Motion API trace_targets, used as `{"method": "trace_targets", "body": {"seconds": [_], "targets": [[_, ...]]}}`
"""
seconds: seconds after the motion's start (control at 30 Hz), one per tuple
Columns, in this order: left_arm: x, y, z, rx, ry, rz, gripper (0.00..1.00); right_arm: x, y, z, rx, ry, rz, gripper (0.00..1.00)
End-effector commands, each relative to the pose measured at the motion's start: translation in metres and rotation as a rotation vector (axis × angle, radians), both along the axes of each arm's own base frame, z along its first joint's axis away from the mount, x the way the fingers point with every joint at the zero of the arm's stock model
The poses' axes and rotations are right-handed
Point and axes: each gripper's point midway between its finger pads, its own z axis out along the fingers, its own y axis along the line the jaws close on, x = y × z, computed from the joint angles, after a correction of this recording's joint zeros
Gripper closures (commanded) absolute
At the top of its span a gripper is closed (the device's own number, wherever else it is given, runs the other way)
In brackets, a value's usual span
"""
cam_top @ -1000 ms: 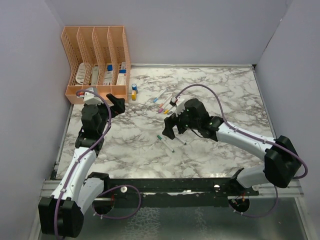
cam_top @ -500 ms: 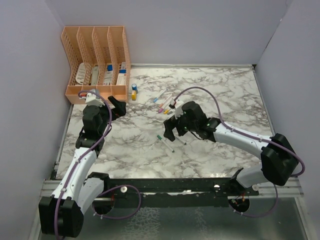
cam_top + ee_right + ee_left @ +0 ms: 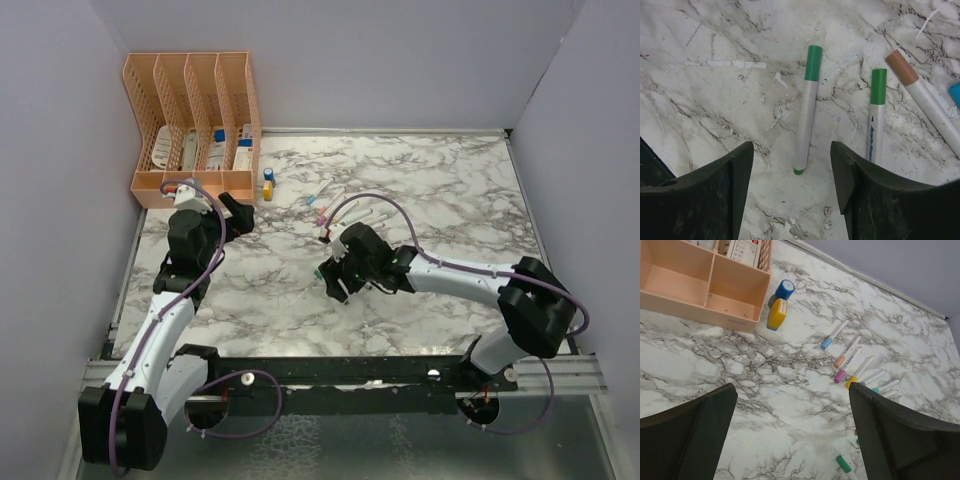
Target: Open the pen caps
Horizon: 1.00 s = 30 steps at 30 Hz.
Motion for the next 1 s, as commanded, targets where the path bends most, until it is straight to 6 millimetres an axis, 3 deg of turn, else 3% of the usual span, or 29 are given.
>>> {"method": "trace_targets", "body": {"seconds": [0.0,0.5,0.97], "targets": [[0.0,-0.007,-0.004,-0.003,0.0,-0.033,0.02,-0.001,0.002,-0.01,-0.039,0.001,0.001,0.4],[-0.004,-0.007,-0.01,-0.005,0.006,-0.035,0.02,0.006,0.007,-0.043,-0.149,-0.008,-0.007,0.46],[-0.006,-0.006,-0.012,-0.001,0.007,-0.035,0.02,-0.005,-0.006,-0.077,-0.289,0.025,-0.016,0.75]]}}
